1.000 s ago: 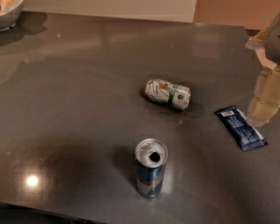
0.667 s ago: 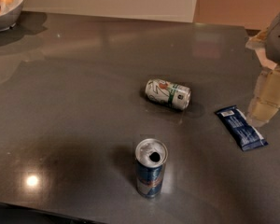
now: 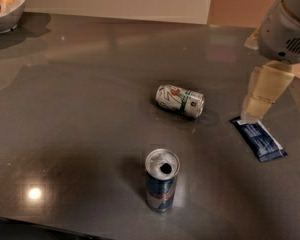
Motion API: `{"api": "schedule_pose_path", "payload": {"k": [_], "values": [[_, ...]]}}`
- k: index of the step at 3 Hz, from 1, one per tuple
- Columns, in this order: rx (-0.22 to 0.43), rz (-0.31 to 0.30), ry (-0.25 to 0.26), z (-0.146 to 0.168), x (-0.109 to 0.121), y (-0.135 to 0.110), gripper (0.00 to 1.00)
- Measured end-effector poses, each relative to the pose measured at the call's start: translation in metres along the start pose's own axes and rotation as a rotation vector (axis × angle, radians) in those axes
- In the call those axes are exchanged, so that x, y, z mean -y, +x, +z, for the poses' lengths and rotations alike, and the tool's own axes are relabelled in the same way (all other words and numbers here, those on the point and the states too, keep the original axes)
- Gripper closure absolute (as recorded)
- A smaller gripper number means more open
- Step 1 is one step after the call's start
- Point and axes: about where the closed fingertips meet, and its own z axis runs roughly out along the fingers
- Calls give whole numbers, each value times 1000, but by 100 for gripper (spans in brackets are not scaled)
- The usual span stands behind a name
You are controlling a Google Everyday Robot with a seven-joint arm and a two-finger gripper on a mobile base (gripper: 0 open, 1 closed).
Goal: Place 7up can upright
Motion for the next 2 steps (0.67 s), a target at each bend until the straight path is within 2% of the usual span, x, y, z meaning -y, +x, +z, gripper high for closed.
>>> {"api": "schedule_pose_path", "payload": {"k": [2], "values": [[27, 63, -94, 59, 28, -49, 0]]}}
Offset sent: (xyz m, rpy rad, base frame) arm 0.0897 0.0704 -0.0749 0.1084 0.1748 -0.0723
